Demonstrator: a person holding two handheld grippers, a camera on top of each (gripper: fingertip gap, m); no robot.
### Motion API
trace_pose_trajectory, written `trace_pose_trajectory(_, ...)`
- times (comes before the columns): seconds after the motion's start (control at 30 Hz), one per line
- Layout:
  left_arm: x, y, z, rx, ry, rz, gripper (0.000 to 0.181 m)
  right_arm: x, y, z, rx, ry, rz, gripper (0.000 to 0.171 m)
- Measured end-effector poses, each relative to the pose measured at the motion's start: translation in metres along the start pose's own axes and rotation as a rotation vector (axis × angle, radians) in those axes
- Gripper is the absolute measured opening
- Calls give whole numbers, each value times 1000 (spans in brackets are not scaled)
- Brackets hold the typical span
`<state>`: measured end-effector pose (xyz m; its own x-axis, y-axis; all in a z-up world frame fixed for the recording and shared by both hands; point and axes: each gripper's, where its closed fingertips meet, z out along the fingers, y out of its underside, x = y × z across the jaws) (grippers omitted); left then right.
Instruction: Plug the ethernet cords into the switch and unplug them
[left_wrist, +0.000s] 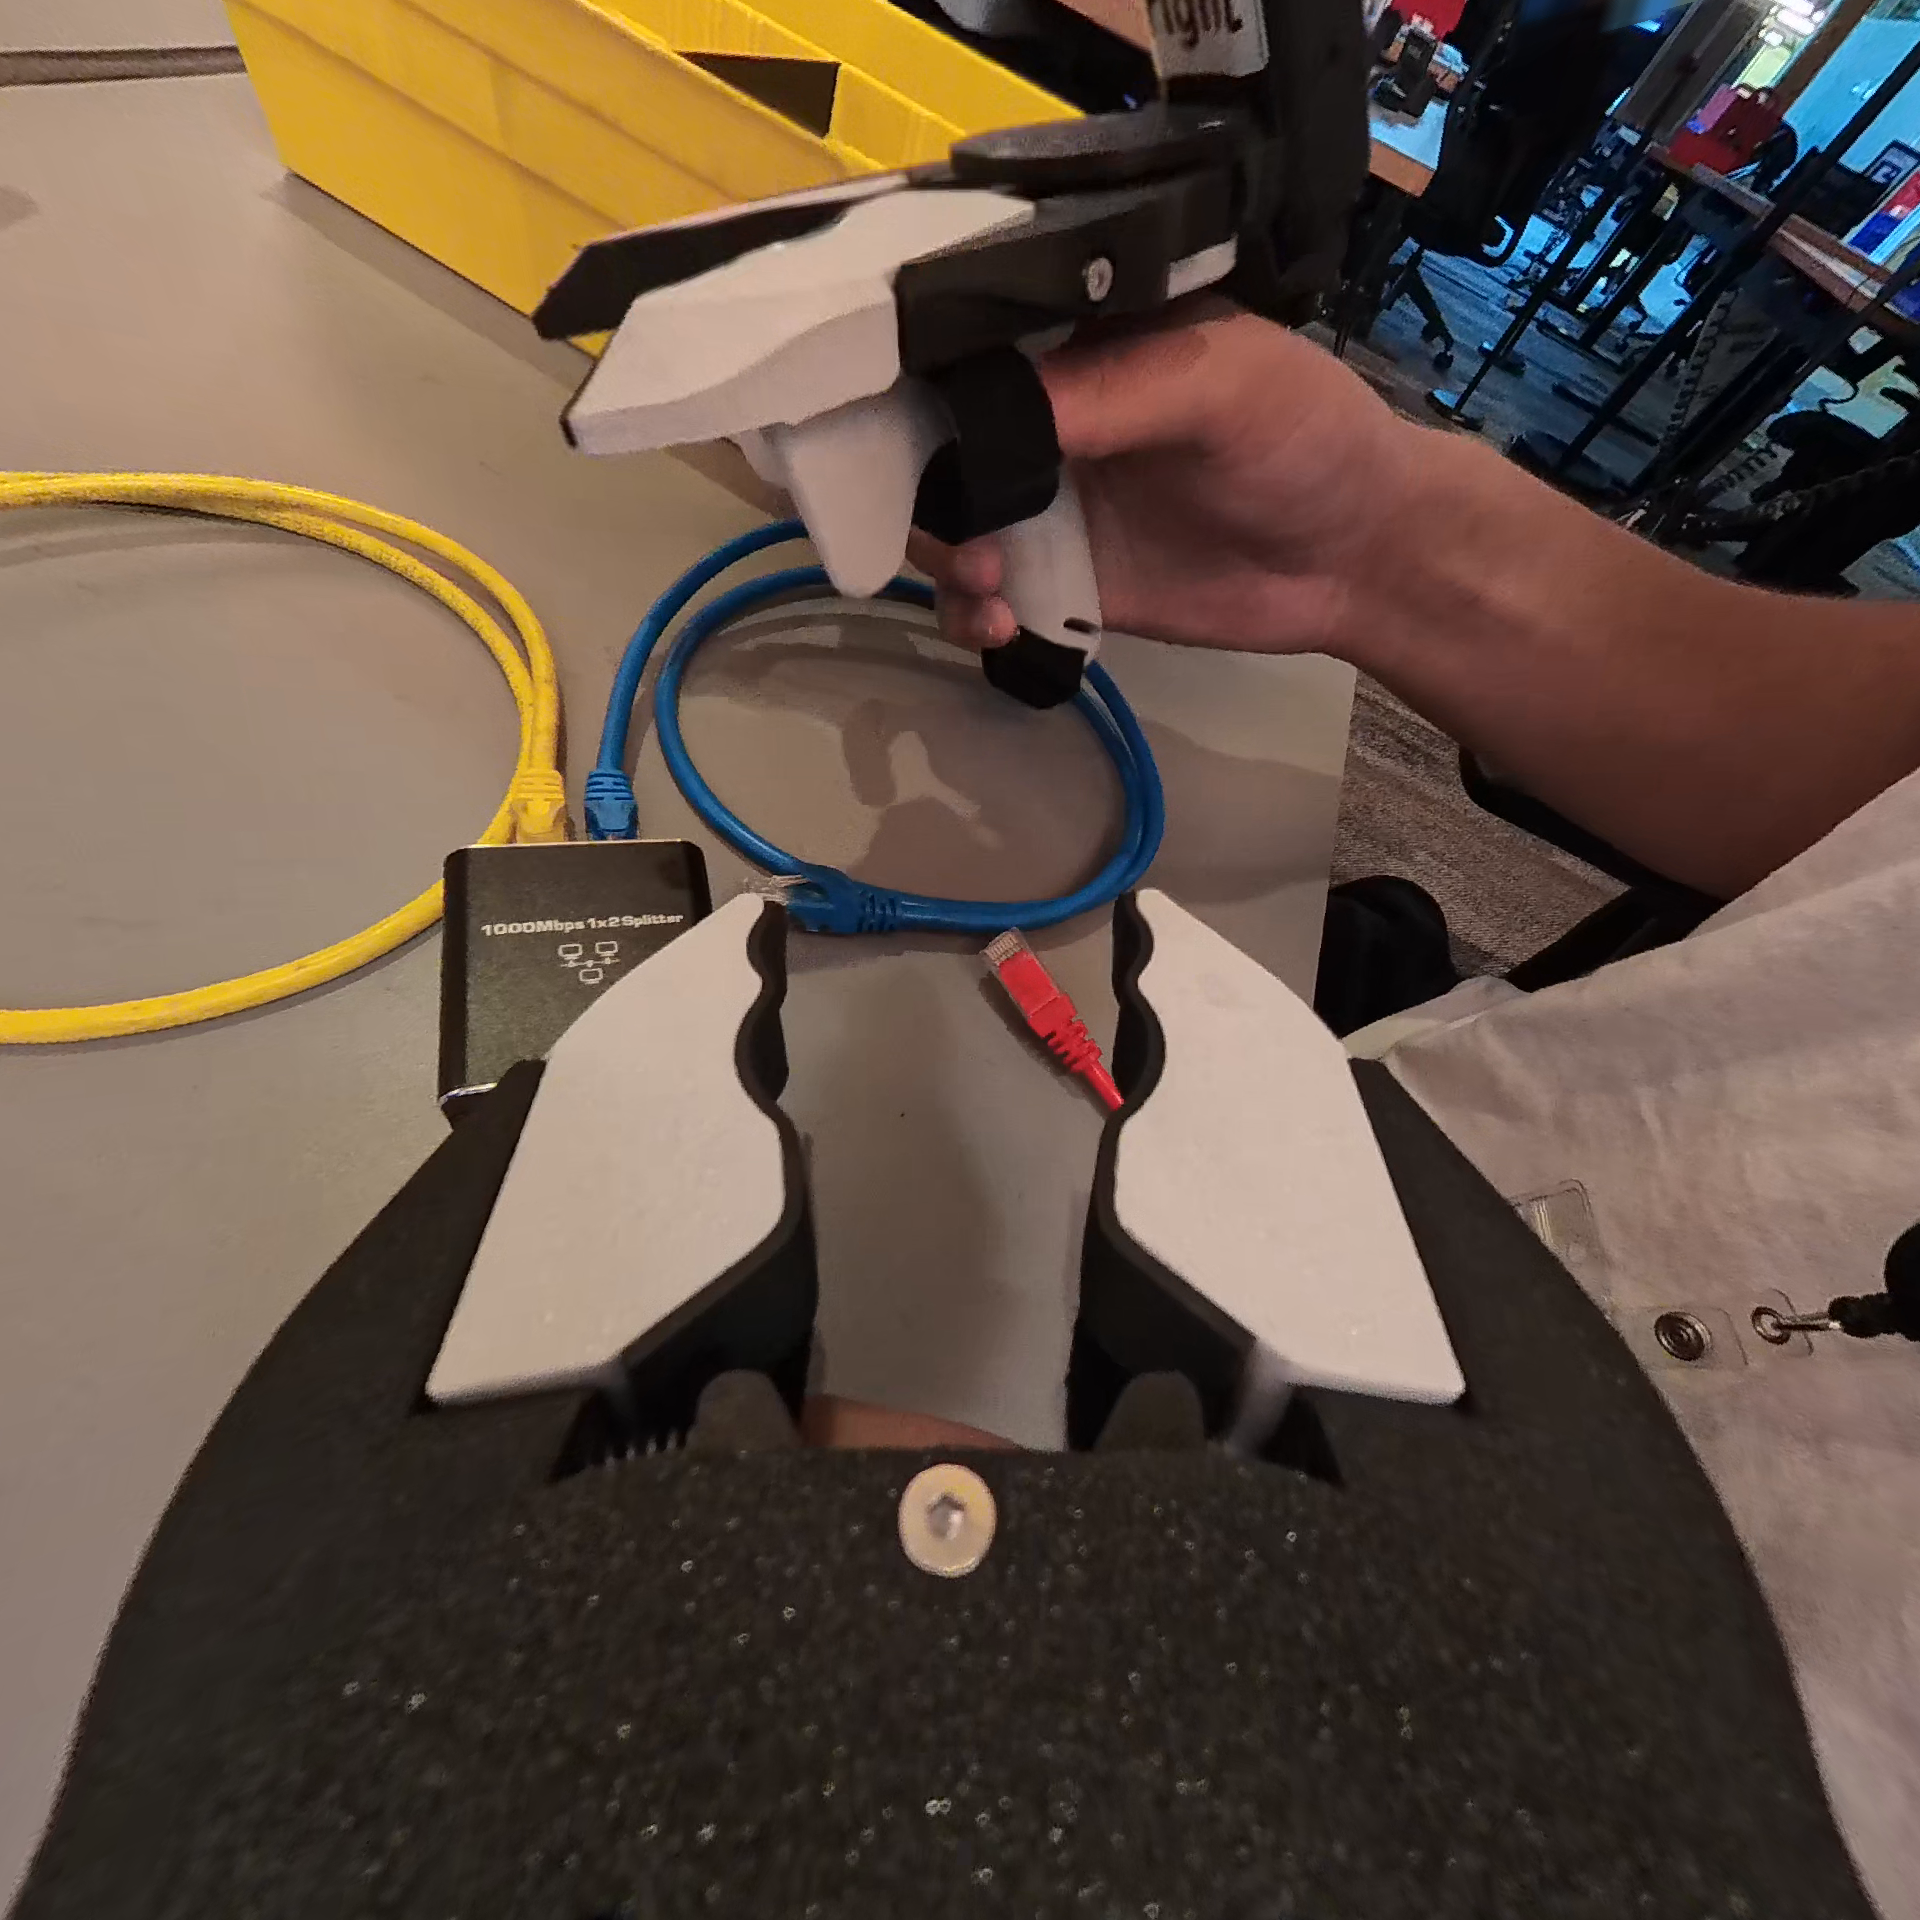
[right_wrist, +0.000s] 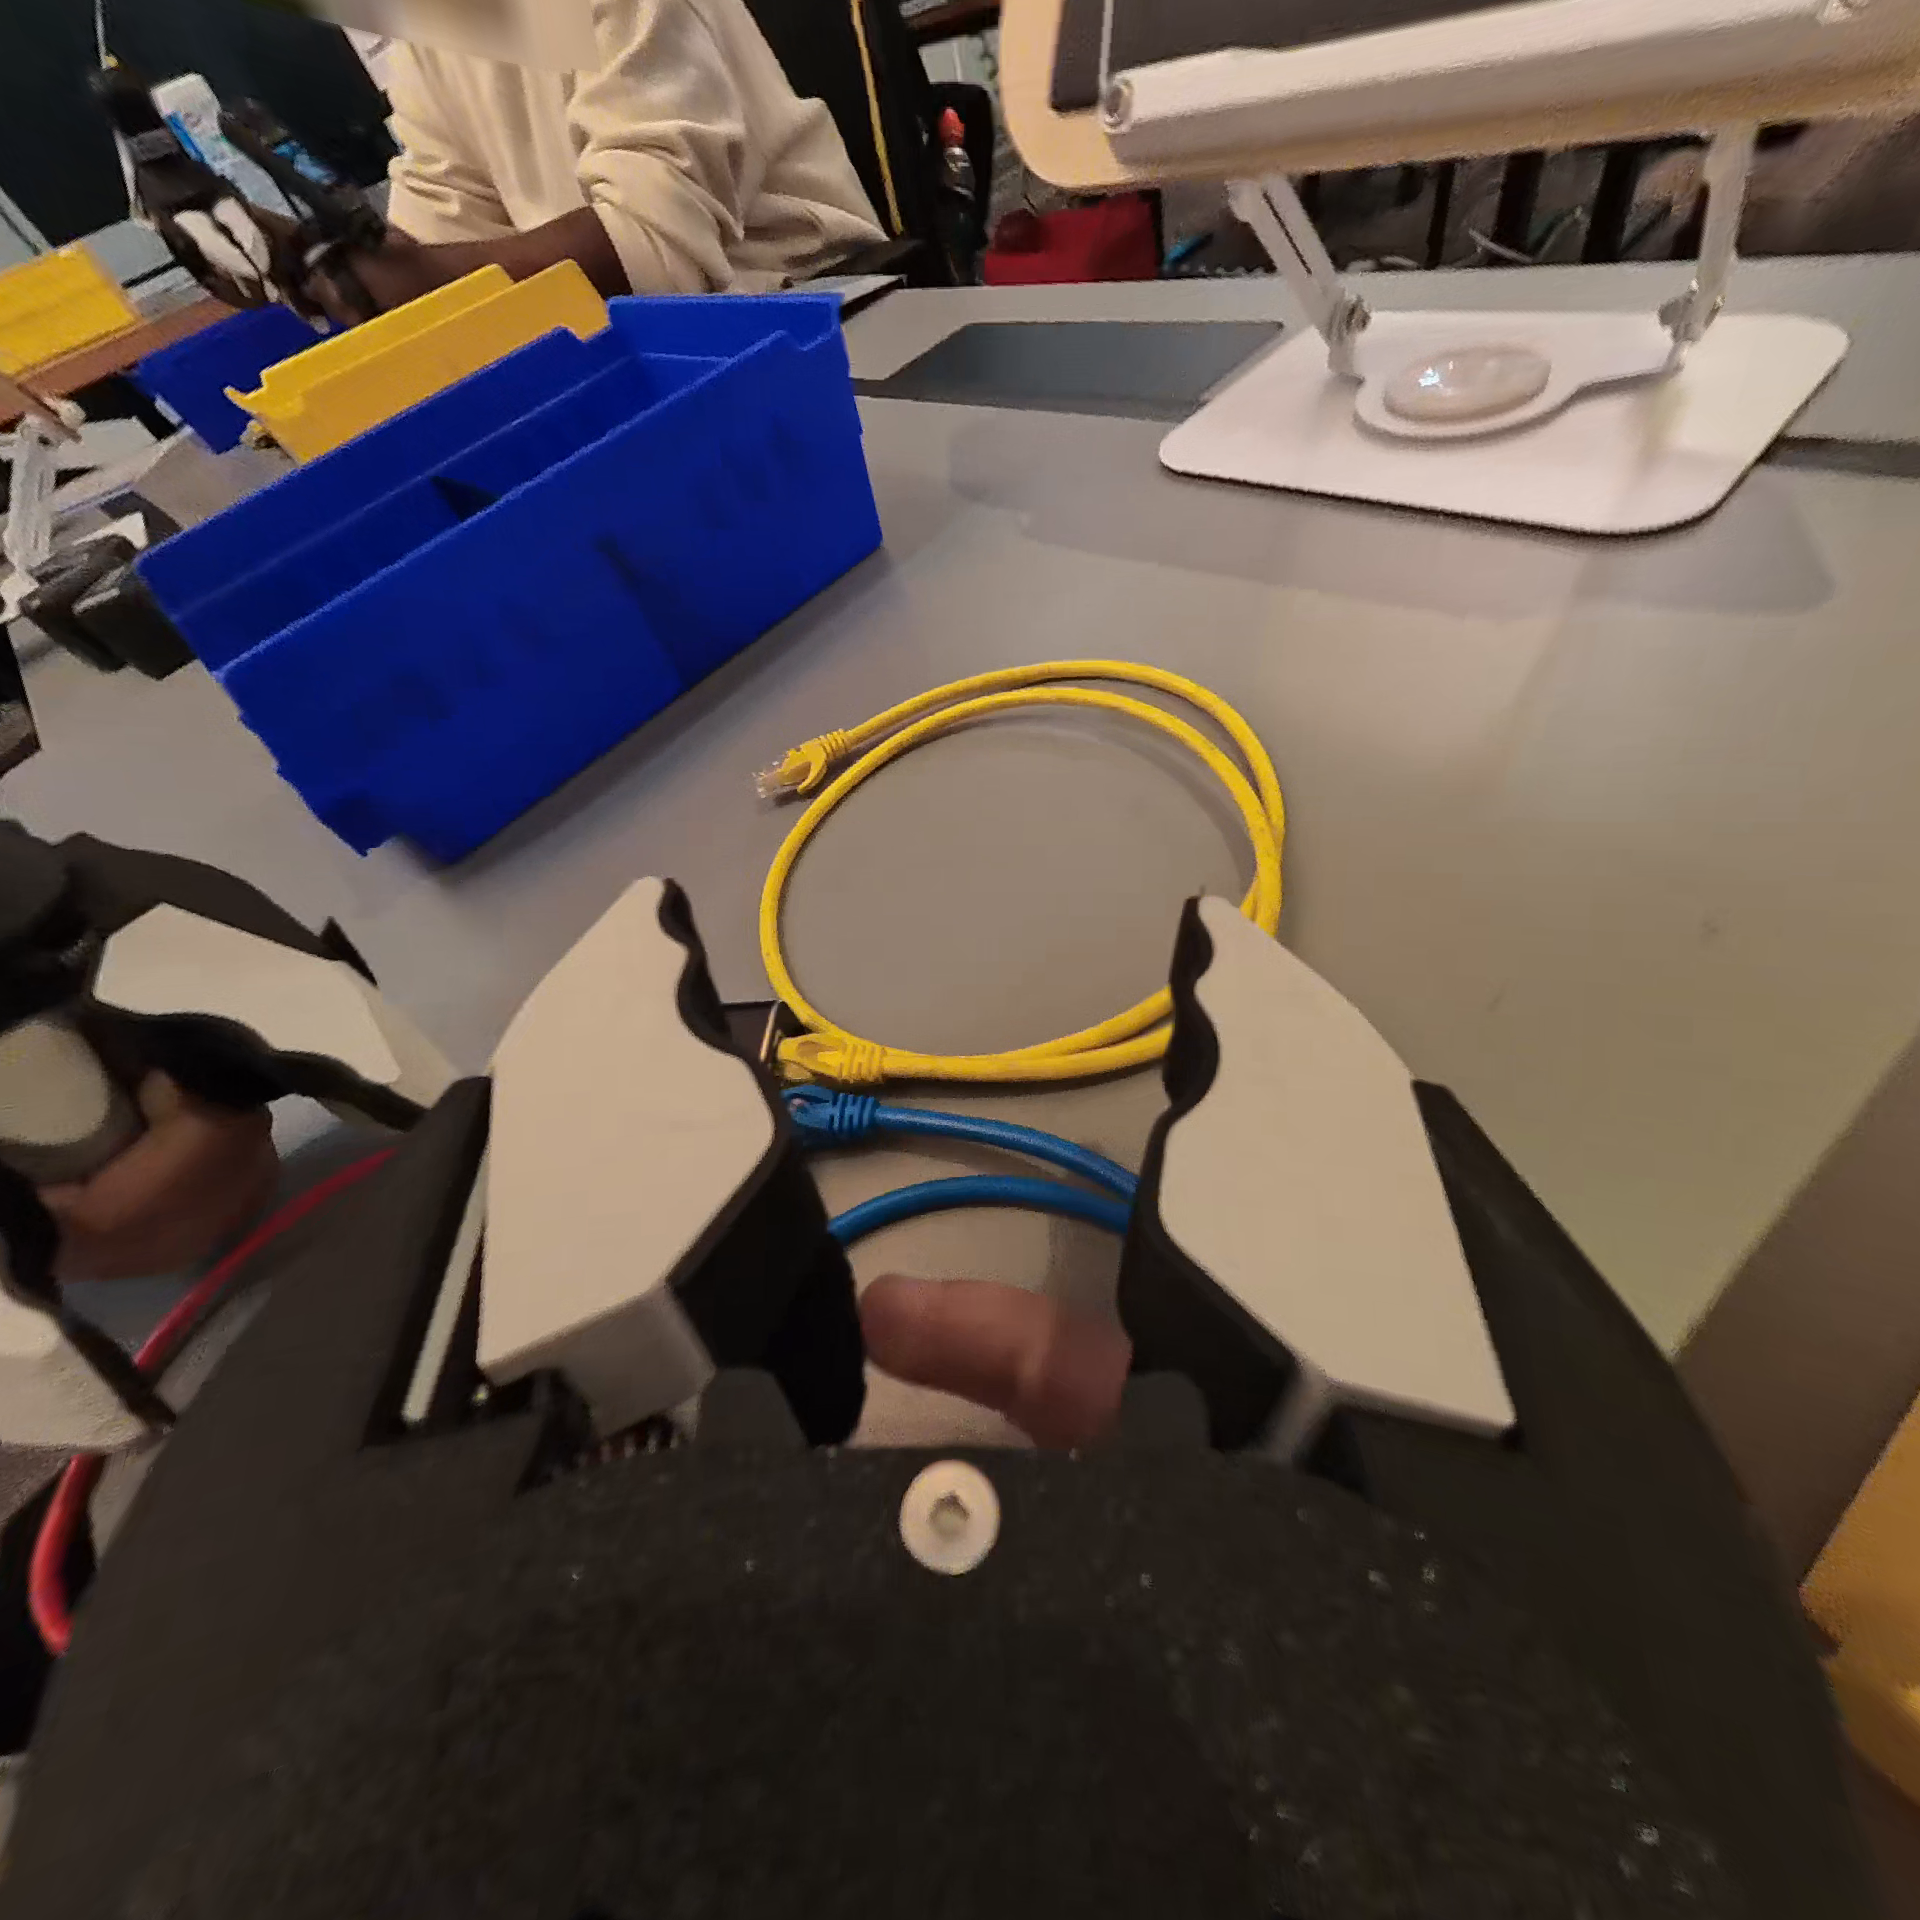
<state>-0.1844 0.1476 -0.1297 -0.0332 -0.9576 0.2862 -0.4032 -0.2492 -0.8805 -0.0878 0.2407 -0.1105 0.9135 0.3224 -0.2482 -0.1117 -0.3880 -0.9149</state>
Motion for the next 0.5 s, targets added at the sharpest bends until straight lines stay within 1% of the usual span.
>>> trace_pose_trajectory(0.1,-3,-8,0,29,-30,9,59,-16,-2,-2,-1,-83,-42,74)
trace_pose_trajectory(0.2,-4,-27,0,108,-69,28,70,-39,4,-1,-26,-176,-110,70)
trace_pose_trajectory(0.27,-3,-37,2,149,-52,6,70,-57,11,0,-57,-236,-185,70)
trace_pose_trajectory(0.3,-1,-41,2,173,-18,-18,67,-69,16,0,-74,-283,-217,69)
trace_pose_trajectory(0.37,12,-49,-1,228,96,-58,56,-90,23,-2,-96,-373,-249,70)
trace_pose_trajectory(0.43,27,-51,-7,251,207,-48,44,-108,18,-5,-58,-452,-209,70)
trace_pose_trajectory(0.5,32,-49,-11,237,231,-11,43,-117,10,-8,-20,-509,-147,69)
